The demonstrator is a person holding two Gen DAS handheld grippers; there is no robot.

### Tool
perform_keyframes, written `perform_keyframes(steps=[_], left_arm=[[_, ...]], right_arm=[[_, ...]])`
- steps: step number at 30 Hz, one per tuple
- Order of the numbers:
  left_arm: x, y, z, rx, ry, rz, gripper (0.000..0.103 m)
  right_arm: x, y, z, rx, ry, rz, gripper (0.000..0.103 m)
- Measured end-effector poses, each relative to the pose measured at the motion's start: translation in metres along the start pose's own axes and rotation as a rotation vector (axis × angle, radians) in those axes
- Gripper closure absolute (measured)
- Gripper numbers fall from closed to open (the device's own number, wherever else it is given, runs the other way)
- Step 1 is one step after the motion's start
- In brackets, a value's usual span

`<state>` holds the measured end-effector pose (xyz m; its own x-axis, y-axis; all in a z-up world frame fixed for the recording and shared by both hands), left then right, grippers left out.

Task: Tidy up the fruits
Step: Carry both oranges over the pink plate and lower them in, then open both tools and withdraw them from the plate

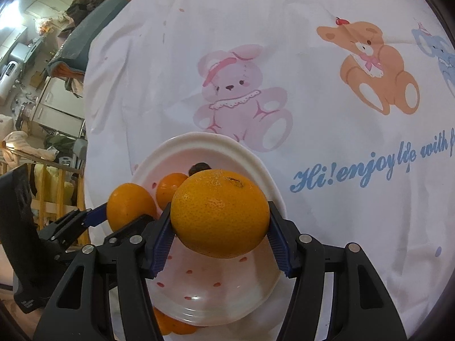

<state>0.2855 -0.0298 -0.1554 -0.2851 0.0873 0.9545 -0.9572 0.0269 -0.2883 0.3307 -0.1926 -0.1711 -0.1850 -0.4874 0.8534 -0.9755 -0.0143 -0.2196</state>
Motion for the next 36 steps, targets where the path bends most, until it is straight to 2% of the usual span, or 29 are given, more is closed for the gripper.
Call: perform_keyframes(steps=[15, 18, 19, 22, 23, 25, 27, 29, 36], left_arm=[[-0.001, 0.001, 0.001, 0.001, 0.013, -0.011, 0.045], [-0.005, 0.003, 0.003, 0.005, 0.031, -0.042, 0.044], [-0.006, 0.003, 0.003, 0.007, 0.037, -0.049, 0.041], [0.001, 0.001, 0.006, 0.0, 0.025, -0.011, 0.018], [0.004, 0.001, 0.006, -0.001, 0.016, 0.002, 0.015], [0.006, -0.002, 0.005, -0.001, 0.013, 0.014, 0.015], [0.006, -0.003, 0.001, 0.015, 0.012, 0.015, 0.015], [0.007, -0.003, -0.002, 0.027, 0.001, 0.018, 0.015], [0.013, -0.005, -0.003, 0.018, -0.008, 0.049, 0.015]], right_arm=[[-0.002, 0.0, 0.0, 0.002, 0.001, -0.004, 0.039], [-0.003, 0.0, 0.001, -0.013, -0.013, -0.01, 0.038], [-0.004, 0.001, 0.001, -0.018, -0.017, -0.017, 0.038], [-0.006, 0.001, -0.001, -0.01, -0.009, -0.032, 0.038], [-0.006, 0.002, -0.001, -0.012, -0.01, -0.032, 0.038], [-0.006, 0.002, 0.0, -0.025, -0.02, -0.03, 0.037], [0.0, 0.0, 0.002, -0.05, -0.053, -0.002, 0.024], [0.01, -0.005, 0.003, -0.055, -0.045, 0.046, 0.02], [0.023, -0.01, 0.005, -0.051, -0.044, 0.081, 0.02]])
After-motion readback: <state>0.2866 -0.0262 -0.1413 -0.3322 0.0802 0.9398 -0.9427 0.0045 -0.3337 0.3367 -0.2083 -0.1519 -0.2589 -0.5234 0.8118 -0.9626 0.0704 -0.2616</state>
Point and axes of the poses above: each gripper's, at about its wrist camera, not at the fingertips, and x roughly against the way its jaws point, z to its right, y to its underside, the point moved 4 cm from there along -x, roughly the way its jaws point, and after that the axes turned 1 degree about z, right-handed, at the moved point
